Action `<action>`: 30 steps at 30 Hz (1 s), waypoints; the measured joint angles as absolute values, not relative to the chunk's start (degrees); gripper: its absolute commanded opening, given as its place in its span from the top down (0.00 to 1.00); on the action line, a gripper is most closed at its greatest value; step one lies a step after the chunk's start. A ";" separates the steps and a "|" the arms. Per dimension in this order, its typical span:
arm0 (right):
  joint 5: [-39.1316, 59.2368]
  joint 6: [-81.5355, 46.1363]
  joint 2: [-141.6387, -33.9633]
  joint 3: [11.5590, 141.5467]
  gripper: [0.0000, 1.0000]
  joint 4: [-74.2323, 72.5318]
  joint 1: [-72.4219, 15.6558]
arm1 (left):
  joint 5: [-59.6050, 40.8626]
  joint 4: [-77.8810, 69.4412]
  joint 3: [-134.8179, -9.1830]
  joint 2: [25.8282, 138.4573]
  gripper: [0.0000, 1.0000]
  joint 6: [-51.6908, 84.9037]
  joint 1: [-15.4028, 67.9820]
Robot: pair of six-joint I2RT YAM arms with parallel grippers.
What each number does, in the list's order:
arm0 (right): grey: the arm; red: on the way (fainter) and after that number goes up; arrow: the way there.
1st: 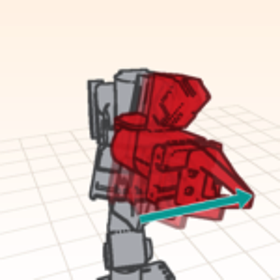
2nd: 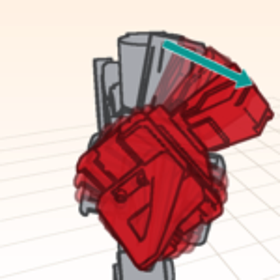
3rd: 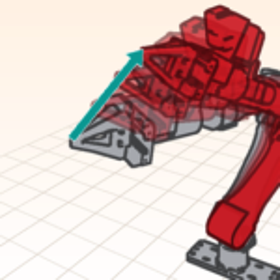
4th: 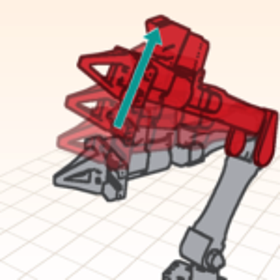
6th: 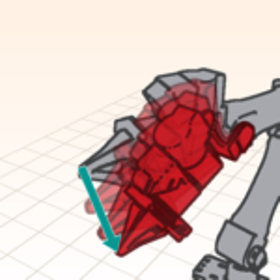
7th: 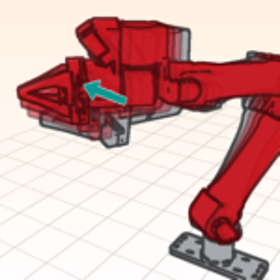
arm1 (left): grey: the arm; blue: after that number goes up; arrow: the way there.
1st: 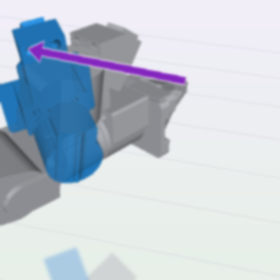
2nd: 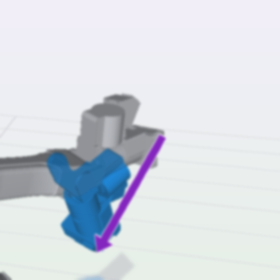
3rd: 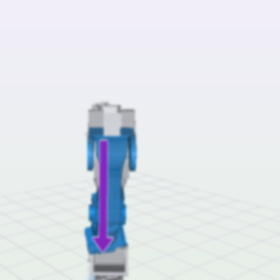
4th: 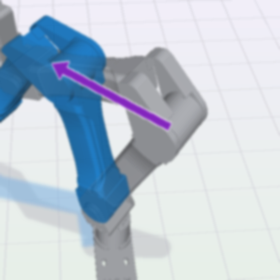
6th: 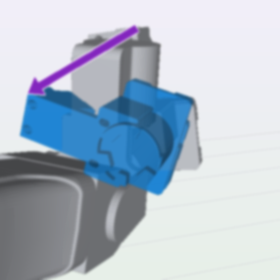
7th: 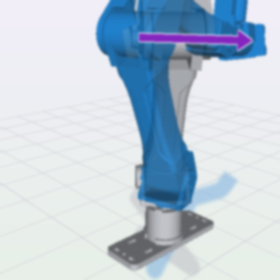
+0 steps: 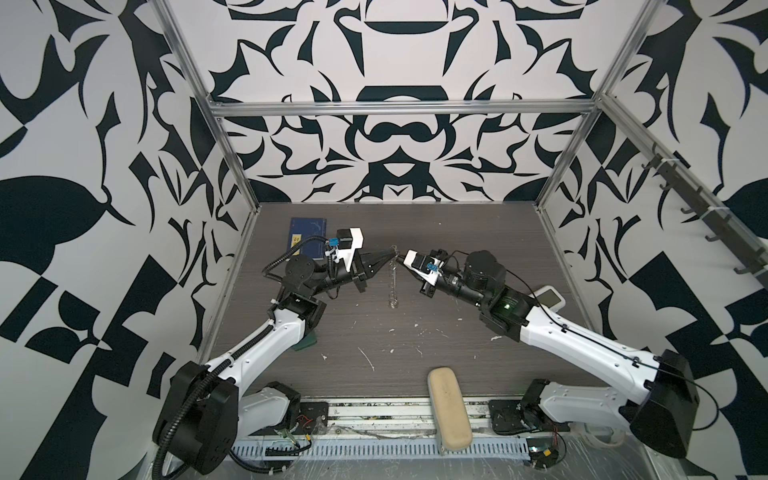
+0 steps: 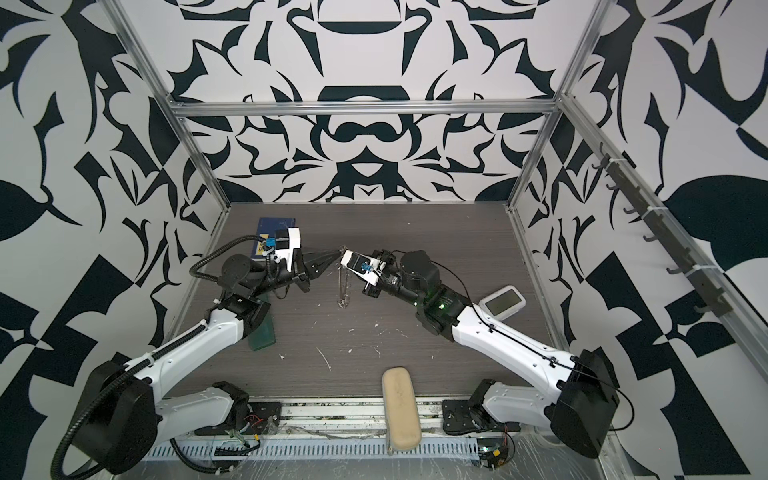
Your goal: Remove the keys from the keyring
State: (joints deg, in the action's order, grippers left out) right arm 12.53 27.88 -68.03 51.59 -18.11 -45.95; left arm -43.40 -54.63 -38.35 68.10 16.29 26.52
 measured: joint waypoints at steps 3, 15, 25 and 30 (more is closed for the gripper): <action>12.49 27.53 -68.03 51.59 0.76 -17.80 -45.93 | -43.40 -54.65 -38.35 68.10 1.00 16.29 26.52; 15.70 25.93 -67.92 51.59 0.73 -17.04 -45.71 | -43.55 -55.07 -38.35 68.10 1.00 16.53 26.52; 16.51 24.14 -68.23 52.58 0.74 -18.13 -45.34 | -43.51 -55.09 -38.35 68.10 1.00 16.58 26.52; 16.01 23.44 -68.58 52.60 0.76 -18.24 -45.34 | -43.53 -55.07 -38.35 68.10 1.00 16.58 26.52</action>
